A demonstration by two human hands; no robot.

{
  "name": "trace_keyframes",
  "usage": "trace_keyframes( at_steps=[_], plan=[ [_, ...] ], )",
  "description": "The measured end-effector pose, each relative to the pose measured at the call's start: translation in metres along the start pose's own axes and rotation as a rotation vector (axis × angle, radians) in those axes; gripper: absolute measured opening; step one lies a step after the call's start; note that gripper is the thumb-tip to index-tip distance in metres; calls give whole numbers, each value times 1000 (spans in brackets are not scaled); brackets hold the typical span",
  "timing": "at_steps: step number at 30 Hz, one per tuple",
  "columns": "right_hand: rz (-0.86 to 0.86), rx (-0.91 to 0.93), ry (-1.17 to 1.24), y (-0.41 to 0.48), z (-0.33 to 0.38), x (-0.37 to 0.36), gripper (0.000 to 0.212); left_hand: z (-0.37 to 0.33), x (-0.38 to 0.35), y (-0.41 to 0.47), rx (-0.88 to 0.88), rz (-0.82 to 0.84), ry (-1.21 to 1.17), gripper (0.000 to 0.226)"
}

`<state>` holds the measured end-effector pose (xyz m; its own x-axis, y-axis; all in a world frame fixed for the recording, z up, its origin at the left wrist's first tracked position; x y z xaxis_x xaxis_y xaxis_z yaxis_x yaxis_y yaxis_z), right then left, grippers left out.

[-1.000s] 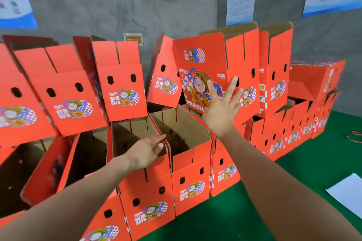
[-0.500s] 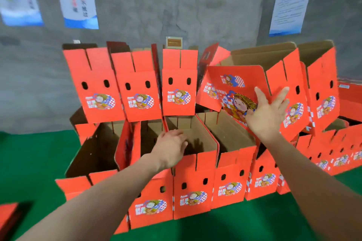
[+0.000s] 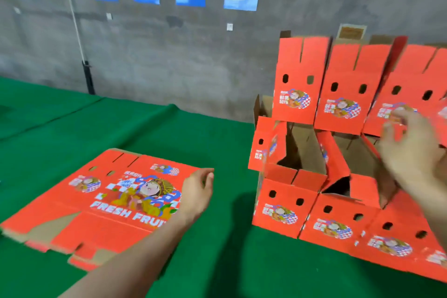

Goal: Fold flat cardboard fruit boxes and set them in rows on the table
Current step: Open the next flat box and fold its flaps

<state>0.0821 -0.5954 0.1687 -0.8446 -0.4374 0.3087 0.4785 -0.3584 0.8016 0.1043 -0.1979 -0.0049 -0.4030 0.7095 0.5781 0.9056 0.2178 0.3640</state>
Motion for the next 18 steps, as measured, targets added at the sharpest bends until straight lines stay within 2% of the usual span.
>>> trace_keyframes(
  at_steps=[2,4,6,8,11,14,16,18],
  plan=[
    [227,78,125,-53,71,-62,34,53,40,6,87,-49,22,25],
    [625,143,212,-129,137,-143,28,106,78,10,168,-72,85,26],
    [1020,119,144,-219,176,-205,33,162,116,14,260,-71,187,29],
    [1261,32,109,-291,191,-241,36,222,155,12,383,-71,303,35],
    [1434,-168,46,-355,187,-261,40,298,206,4,562,-52,491,45],
    [1525,-305,-52,-384,180,-266,44,336,220,-5,651,111,626,51],
    [1523,-405,3,-393,186,-269,42,335,201,-8,534,313,759,49],
    [1505,-608,124,-404,190,-272,38,324,173,-17,381,471,840,44]
  ],
)
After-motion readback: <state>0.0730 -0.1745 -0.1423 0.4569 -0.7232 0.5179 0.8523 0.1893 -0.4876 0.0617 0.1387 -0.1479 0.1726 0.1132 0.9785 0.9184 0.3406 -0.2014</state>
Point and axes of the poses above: each hand's wrist, its own y-axis towards the middle knuckle, its own x-axis out of the back of the hand, z = x × y, the point moved 8 cm from there along y, towards the middle knuckle, and after that the axes turned 7 degrees about y, right-handed, at the moved point
